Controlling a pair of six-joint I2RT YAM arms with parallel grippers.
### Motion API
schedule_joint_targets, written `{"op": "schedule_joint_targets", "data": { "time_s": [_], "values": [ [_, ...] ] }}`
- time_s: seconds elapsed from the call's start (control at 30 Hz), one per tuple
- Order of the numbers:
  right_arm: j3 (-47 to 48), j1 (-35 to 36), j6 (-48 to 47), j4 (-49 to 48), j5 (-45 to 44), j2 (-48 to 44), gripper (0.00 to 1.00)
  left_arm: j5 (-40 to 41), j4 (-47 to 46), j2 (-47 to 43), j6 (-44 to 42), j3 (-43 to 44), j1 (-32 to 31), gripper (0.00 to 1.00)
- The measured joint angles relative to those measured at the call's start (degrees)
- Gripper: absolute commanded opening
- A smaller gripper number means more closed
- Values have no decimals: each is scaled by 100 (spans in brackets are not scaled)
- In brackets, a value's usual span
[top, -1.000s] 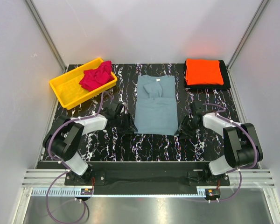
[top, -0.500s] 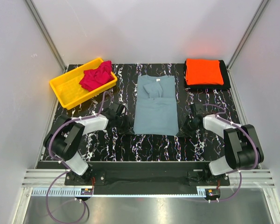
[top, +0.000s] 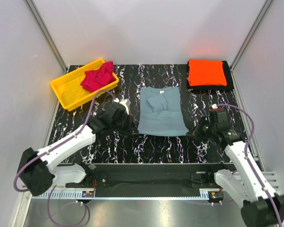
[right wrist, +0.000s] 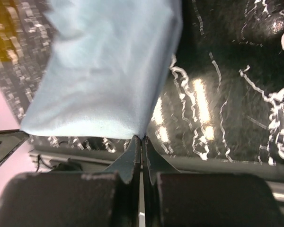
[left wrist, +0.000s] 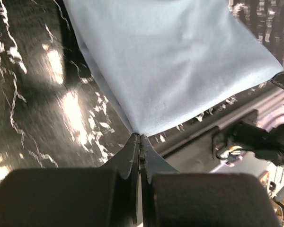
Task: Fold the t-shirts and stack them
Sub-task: Fold the tshirt
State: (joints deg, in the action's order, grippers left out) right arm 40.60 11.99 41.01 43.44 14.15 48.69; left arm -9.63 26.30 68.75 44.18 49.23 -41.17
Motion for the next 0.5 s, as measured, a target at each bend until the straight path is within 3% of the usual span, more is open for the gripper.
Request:
{"op": "schedule_joint_targets", "data": {
  "time_s": [0.27, 0.5],
  "values": [
    [538, 2, 72, 728, 39, -791, 0, 369, 581, -544, 260, 411, -400, 0],
    [1491, 2, -286, 553, -175, 538, 0, 402, 791, 496, -24, 1320, 160, 0]
  ]
}}
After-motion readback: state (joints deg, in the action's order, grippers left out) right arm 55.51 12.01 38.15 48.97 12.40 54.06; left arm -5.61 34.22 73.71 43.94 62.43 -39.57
